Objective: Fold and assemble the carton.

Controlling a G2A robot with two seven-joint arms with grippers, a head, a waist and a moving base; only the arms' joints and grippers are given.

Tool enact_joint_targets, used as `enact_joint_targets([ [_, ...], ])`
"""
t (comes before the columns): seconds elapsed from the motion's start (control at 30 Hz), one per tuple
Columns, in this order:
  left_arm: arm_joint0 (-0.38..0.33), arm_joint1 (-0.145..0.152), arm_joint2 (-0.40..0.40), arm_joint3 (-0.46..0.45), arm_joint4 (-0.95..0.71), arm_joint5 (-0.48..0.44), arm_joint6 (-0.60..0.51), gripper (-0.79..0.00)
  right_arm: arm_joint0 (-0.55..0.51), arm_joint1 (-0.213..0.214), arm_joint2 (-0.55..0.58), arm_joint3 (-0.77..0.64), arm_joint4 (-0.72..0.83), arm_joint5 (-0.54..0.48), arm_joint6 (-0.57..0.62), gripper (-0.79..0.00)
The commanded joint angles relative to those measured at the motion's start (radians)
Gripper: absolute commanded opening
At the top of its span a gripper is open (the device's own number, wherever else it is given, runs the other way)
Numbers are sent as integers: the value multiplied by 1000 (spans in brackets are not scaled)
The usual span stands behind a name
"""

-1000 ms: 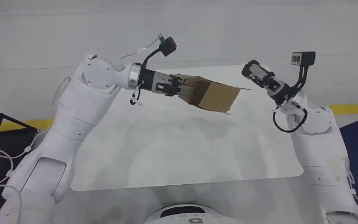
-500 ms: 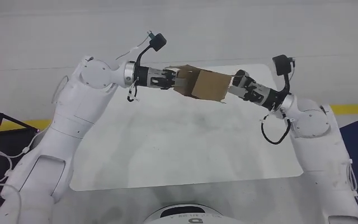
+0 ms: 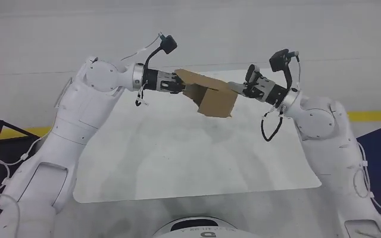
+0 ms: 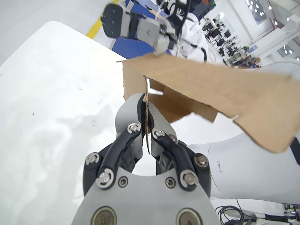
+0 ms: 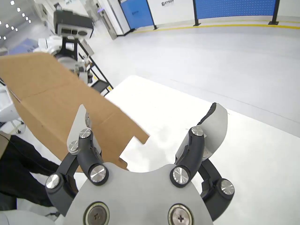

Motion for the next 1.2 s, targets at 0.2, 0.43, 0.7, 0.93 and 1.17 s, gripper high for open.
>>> enact_joint_targets([
  [0.2,0,-12,14,15,5,37,61,-785,-44,2,-34,-83,-126,17,8,-15],
  [0.43,-3,-17,15,27,7,36,67,-785,-49,5,38,-78,-104,42,-75,-55],
  [0.7,-2,-20,9,18,16,31,83,-785,-37,2,-2,-54,-164,57,-70,-77],
  [0.93,4,-26,3,27,7,46,124,-785,-17,-5,-76,-45,-214,50,-62,-77],
  [1.17,19,-24,-34,59,-52,33,146,-785,-31,-1,27,-10,-83,53,-133,-86],
])
